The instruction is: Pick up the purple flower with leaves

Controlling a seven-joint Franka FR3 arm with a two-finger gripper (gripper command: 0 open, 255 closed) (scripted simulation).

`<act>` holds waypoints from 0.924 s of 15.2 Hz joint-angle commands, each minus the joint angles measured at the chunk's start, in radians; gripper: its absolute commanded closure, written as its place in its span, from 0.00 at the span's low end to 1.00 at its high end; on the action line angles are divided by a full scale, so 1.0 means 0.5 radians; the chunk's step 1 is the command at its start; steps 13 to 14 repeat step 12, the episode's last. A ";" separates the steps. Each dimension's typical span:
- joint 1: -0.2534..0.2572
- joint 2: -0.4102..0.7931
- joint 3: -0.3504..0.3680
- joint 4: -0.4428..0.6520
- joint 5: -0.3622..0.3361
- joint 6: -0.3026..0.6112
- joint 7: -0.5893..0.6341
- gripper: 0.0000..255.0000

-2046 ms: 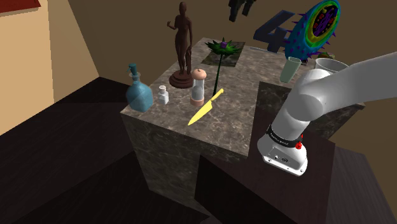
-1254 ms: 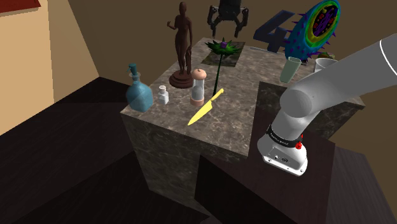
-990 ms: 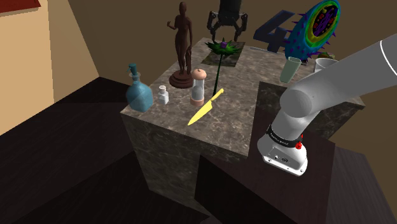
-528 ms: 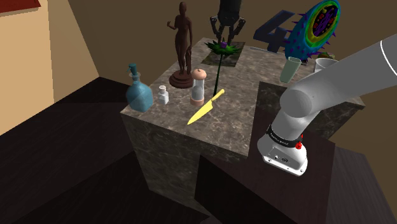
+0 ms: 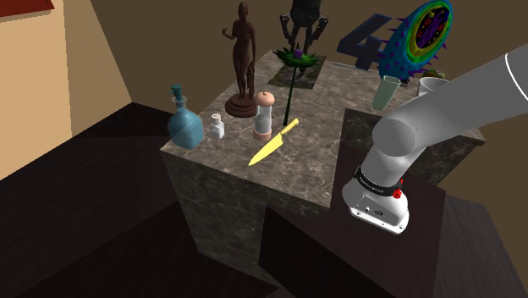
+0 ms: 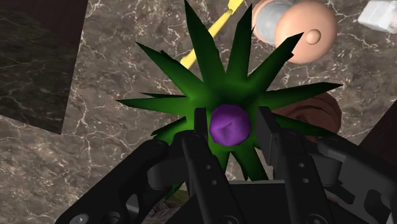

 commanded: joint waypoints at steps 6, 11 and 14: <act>-0.007 0.032 -0.011 0.221 -0.010 -0.188 -0.002 1.00; -0.010 0.062 -0.014 0.357 -0.015 -0.295 -0.001 1.00; -0.010 0.062 -0.014 0.357 -0.015 -0.295 -0.001 1.00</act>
